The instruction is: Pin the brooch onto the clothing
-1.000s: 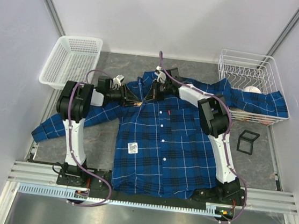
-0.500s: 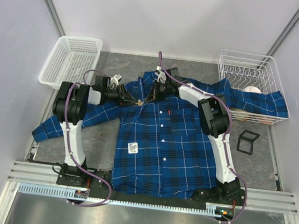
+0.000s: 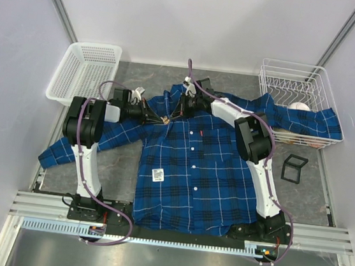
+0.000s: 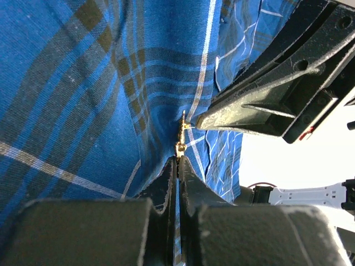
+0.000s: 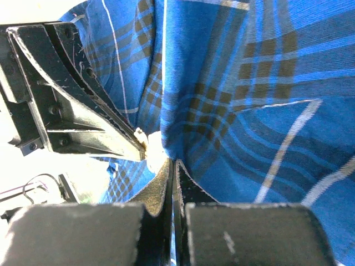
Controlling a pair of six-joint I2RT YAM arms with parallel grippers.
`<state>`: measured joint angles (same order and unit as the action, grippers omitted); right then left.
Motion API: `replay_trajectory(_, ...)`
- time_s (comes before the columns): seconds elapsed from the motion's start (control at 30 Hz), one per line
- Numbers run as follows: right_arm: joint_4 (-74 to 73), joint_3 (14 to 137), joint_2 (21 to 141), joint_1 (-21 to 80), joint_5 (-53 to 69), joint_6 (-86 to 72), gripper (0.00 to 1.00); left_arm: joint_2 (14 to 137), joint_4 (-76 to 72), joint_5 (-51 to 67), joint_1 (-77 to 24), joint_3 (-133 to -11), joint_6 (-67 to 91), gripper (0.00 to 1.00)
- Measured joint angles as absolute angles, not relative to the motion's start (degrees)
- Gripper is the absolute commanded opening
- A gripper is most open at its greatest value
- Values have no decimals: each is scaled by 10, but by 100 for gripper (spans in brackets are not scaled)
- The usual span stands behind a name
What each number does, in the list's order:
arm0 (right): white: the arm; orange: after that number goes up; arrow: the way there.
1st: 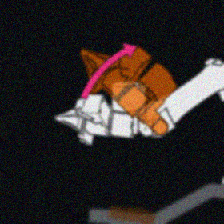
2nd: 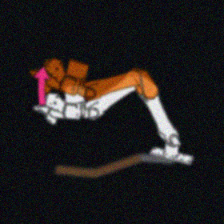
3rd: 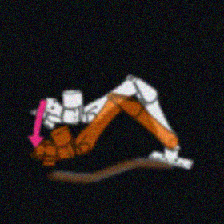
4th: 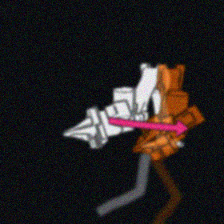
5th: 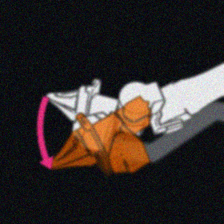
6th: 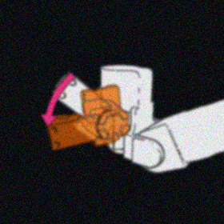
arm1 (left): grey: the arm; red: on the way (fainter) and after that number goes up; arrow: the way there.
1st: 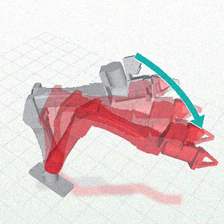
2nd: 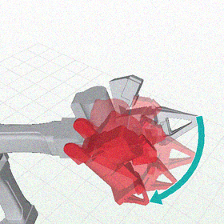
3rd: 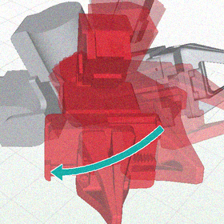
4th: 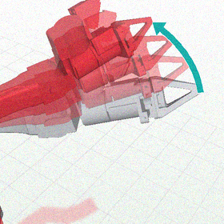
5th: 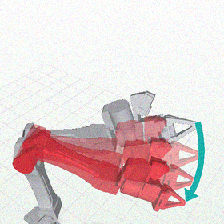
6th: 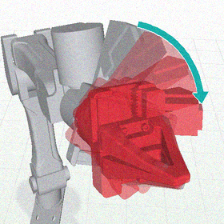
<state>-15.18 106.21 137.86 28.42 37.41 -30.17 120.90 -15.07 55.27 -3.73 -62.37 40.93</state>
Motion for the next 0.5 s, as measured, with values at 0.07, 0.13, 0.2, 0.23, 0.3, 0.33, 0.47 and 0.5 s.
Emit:
replay_trajectory(0.07,-152,1062,1379,289,371,-307,2,1209,-144,550,-37,-625,403,2)
replay_trajectory(0.13,-152,1062,1379,296,364,-310,2,1209,-134,547,-37,-625,397,2)
replay_trajectory(0.2,-154,1062,1379,302,356,-313,2,1209,-124,544,-37,-625,391,2)
replay_trajectory(0.23,-155,1062,1379,303,352,-314,3,1209,-121,543,-37,-625,389,2)
replay_trajectory(0.3,-158,1065,1379,304,348,-318,9,1209,-120,542,-37,-625,385,2)
replay_trajectory(0.33,-161,1068,1379,304,345,-319,12,1209,-120,541,-37,-625,384,2)
replay_trajectory(0.47,-164,1082,1379,309,344,-331,26,1209,-120,541,-37,-625,382,2)
replay_trajectory(0.5,-164,1086,1379,311,346,-333,31,1210,-120,541,-37,-625,382,2)
